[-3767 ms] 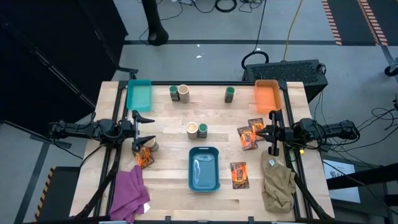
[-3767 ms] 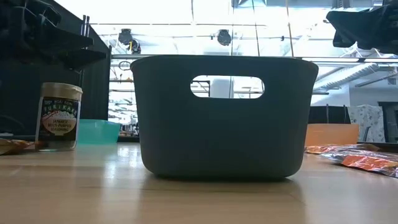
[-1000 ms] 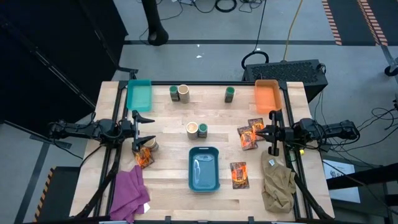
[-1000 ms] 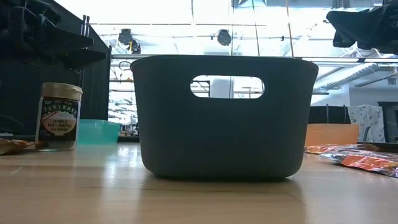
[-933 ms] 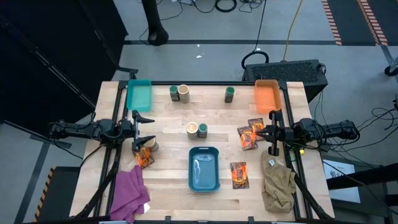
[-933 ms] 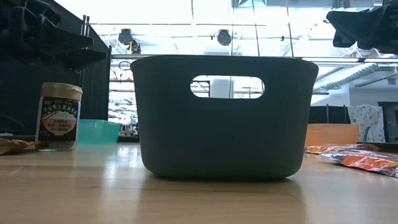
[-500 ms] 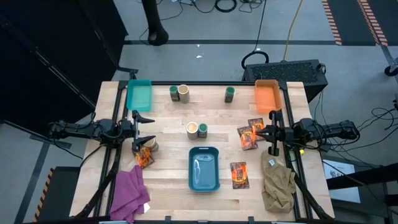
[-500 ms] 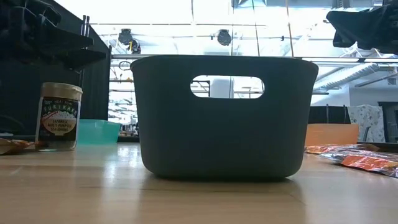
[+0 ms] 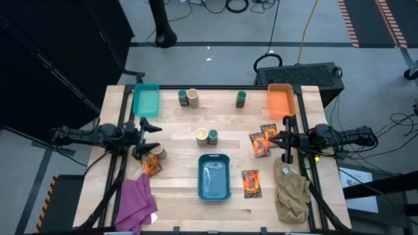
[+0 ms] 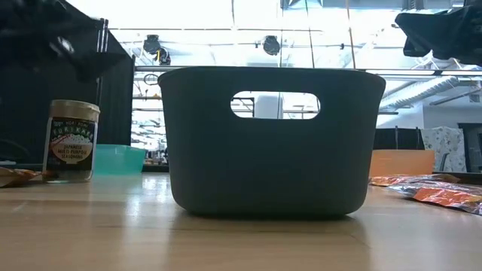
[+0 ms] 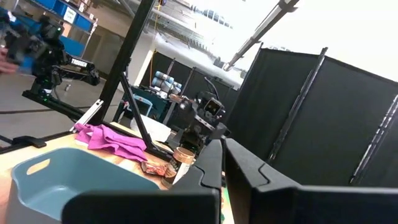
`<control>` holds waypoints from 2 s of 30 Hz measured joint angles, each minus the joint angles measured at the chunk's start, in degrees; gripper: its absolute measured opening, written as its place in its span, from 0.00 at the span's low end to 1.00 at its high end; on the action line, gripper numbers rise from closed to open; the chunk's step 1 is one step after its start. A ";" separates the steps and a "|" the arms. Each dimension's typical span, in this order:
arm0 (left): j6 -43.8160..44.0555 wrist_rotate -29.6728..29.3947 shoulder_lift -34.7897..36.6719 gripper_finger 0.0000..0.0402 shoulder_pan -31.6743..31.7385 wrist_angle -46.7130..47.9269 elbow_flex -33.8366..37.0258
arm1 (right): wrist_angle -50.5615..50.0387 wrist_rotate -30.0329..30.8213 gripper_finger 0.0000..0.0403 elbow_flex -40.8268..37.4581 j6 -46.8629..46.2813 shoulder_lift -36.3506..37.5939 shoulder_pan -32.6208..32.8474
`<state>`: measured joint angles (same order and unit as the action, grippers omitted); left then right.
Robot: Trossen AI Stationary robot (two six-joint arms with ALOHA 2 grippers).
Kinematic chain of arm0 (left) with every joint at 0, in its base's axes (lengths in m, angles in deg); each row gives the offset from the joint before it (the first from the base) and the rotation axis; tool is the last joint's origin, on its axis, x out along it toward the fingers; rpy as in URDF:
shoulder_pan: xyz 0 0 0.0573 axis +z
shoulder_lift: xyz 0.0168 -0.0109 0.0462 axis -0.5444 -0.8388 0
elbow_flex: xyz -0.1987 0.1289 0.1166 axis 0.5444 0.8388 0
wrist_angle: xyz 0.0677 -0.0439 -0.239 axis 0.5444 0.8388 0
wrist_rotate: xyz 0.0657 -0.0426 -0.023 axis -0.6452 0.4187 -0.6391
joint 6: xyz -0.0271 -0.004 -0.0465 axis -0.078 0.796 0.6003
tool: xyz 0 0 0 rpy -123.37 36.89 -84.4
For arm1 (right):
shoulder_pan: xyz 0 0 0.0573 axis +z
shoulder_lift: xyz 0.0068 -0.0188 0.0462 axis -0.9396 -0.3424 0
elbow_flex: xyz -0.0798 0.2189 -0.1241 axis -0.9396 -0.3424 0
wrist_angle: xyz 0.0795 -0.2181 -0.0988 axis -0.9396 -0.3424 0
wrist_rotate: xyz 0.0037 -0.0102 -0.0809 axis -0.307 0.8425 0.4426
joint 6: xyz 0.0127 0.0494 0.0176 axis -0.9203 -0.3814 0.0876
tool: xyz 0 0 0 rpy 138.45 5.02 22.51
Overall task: Sort spices by type
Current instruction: Put the orange seasoning bag into the orange bin
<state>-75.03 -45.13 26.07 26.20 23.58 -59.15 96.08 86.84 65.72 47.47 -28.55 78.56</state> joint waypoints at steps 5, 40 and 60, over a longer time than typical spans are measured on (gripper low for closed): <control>-1.96 2.93 -1.31 0.87 -0.04 -11.75 0.01 | 5.62 16.79 0.00 1.58 -9.47 -1.55 -1.00; 8.08 -5.71 -46.40 0.87 0.76 1.18 -26.96 | -46.87 18.54 0.00 39.10 -52.89 -36.83 -7.39; 4.58 -6.20 -46.66 0.87 0.76 -2.73 -26.98 | -43.68 16.62 0.00 39.10 -50.63 -38.23 -7.83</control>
<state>-70.45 -51.33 -20.59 26.96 20.84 -86.13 52.40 103.46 104.82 -3.16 -66.78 70.73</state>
